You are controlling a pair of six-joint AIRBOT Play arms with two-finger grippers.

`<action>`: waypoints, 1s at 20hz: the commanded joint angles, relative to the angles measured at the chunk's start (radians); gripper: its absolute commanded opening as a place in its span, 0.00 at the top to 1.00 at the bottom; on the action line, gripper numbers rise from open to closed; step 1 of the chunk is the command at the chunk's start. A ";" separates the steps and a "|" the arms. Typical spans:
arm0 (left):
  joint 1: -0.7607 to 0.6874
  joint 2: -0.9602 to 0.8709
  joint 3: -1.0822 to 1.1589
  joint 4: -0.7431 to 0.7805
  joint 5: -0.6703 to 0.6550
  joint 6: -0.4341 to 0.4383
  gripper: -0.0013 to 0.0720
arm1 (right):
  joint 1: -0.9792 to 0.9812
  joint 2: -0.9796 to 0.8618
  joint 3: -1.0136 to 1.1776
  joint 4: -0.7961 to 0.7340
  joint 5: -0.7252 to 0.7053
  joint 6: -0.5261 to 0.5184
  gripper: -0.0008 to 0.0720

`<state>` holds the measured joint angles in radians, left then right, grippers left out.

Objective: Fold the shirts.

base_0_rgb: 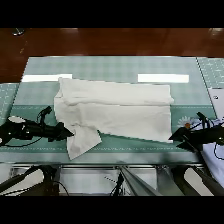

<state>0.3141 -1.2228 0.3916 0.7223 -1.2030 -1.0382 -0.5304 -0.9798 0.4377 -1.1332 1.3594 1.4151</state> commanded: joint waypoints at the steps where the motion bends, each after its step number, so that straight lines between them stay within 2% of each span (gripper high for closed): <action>1: -0.001 0.000 0.001 -0.001 0.000 0.001 0.96 | 0.066 -0.082 -0.009 0.066 -0.067 -0.014 0.14; 5: -0.003 0.000 0.001 -0.002 0.016 -0.004 0.96 | 0.157 -0.154 0.014 0.165 -0.185 -0.014 0.14; 7: -0.003 0.000 0.001 -0.002 0.017 -0.004 0.96 | 0.197 -0.179 0.054 0.180 -0.211 -0.019 0.17; 8: -0.003 0.000 0.001 -0.002 0.018 -0.003 0.96 | 0.212 -0.194 0.078 0.177 -0.211 -0.021 0.36; 9: -0.003 0.000 0.001 -0.002 0.017 -0.003 0.96 | 0.222 -0.208 0.098 0.174 -0.203 -0.021 0.61; 10: -0.003 0.000 0.002 -0.002 0.017 -0.003 0.96 | 0.229 -0.216 0.113 0.175 -0.188 -0.043 0.92; 11: -0.002 0.000 0.008 -0.001 0.013 -0.003 0.96 | 0.232 -0.220 0.130 0.172 -0.164 -0.063 0.95; 14: 0.030 0.001 0.094 -0.002 -0.041 -0.003 0.96 | 0.222 -0.219 0.212 0.141 -0.108 -0.084 0.95; 16: 0.043 0.000 0.190 -0.060 -0.041 -0.008 0.96 | 0.223 -0.225 0.277 0.171 -0.114 -0.084 0.95; 18: 0.025 -0.006 0.296 -0.157 0.015 -0.047 0.96 | 0.223 -0.260 0.352 0.222 -0.127 -0.085 0.95; 20: -0.024 -0.045 0.415 -0.170 0.074 -0.091 0.96 | 0.229 -0.319 0.433 0.266 -0.140 -0.091 0.95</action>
<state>0.3244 -1.2400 0.6697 0.6178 -1.1931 -1.0779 -0.3073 -1.2457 0.7719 -0.9279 1.2304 1.3338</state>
